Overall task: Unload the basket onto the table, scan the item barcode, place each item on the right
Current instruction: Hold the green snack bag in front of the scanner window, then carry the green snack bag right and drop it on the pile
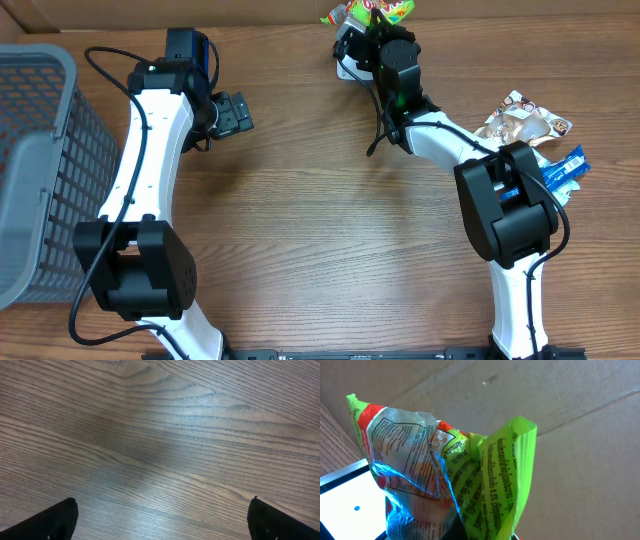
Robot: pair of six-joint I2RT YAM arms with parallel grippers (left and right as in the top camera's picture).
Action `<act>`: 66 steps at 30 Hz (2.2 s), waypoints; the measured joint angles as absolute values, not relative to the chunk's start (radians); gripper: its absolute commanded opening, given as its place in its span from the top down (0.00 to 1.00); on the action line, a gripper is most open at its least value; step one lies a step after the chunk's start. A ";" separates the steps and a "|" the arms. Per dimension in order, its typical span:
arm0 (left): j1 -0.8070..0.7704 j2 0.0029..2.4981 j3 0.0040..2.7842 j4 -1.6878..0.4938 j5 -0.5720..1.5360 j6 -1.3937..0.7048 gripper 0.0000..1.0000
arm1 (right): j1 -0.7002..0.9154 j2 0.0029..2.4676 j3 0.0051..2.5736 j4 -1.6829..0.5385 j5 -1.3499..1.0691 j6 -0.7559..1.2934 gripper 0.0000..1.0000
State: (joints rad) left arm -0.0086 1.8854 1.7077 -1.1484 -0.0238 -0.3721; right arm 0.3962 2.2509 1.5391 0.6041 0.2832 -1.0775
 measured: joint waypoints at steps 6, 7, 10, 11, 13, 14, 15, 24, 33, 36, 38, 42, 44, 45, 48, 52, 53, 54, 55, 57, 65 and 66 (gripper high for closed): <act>-0.009 1.885 1.708 -1.148 -0.024 -0.372 0.00 | 0.396 2.251 1.539 0.604 0.276 -1.078 0.96; -0.009 1.885 1.708 -1.148 -0.024 -0.372 0.00 | 0.396 2.251 1.539 0.604 0.273 -1.078 0.96; -0.009 1.885 1.708 -1.148 -0.024 -0.372 0.00 | 0.396 2.251 1.539 0.604 0.270 -1.090 0.96; -0.009 1.885 1.708 -1.148 -0.024 -0.372 0.00 | 0.396 2.251 1.539 0.606 0.270 -1.096 0.96; -0.009 1.885 1.708 -1.148 -0.024 -0.372 0.00 | 0.396 2.251 1.539 0.611 0.269 -1.105 0.96; -0.009 1.885 1.708 -1.148 -0.024 -0.372 0.00 | 0.396 2.251 1.539 0.619 0.269 -1.111 0.96; -0.009 1.885 1.708 -1.148 -0.024 -0.372 0.00 | 0.396 2.251 1.539 0.631 0.268 -1.116 0.96; -0.009 1.885 1.708 -1.148 -0.024 -0.372 0.00 | 0.396 2.251 1.539 0.713 0.253 -1.201 0.96; -0.009 1.885 1.708 -1.148 -0.024 -0.372 0.00 | 0.410 2.251 1.539 0.705 0.225 -1.192 0.96; -0.009 1.885 1.708 -1.148 -0.024 -0.372 0.00 | 0.443 2.247 1.541 0.625 0.226 -1.176 0.96; -0.009 1.885 1.708 -1.148 -0.024 -0.372 0.00 | 0.476 2.244 1.542 0.516 0.233 -1.151 0.96; -0.009 1.885 1.708 -1.148 -0.024 -0.372 0.00 | 0.546 2.222 1.542 0.319 0.241 -1.029 0.96; -0.009 1.885 1.708 -1.148 -0.024 -0.372 0.00 | 0.570 2.191 1.541 0.237 0.240 -0.933 0.96; -0.009 1.885 1.708 -1.148 -0.024 -0.372 0.00 | 0.579 2.169 1.541 0.198 0.234 -0.878 0.96; -0.009 1.885 1.708 -1.148 -0.024 -0.372 0.00 | 0.599 2.068 1.541 0.088 0.208 -0.692 0.96; -0.009 1.885 1.708 -1.148 -0.024 -0.372 0.00 | 0.595 1.871 1.541 -0.062 0.167 -0.421 0.96; -0.009 1.885 1.708 -1.148 -0.024 -0.372 0.00 | 0.590 1.820 1.542 -0.104 0.158 -0.347 0.96; -0.009 1.885 1.708 -1.148 -0.024 -0.372 0.00 | 0.584 1.777 1.543 -0.144 0.151 -0.281 0.96; -0.009 1.885 1.708 -1.148 -0.024 -0.372 0.00 | 0.573 1.728 1.545 -0.194 0.144 -0.202 0.96; -0.009 1.885 1.708 -1.148 -0.024 -0.372 0.00 | 0.539 1.647 1.549 -0.299 0.126 -0.060 0.96; -0.009 1.885 1.708 -1.148 -0.024 -0.372 0.00 | 0.207 1.508 1.557 -0.799 0.083 0.392 0.96; -0.009 1.885 1.708 -1.148 -0.024 -0.372 0.00 | 0.162 1.510 1.556 -0.846 0.084 0.427 0.96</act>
State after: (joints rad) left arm -0.0086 1.8854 1.7077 -1.1481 -0.0242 -0.3721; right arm 0.1619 1.5105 1.5562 -0.8463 0.0841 0.4271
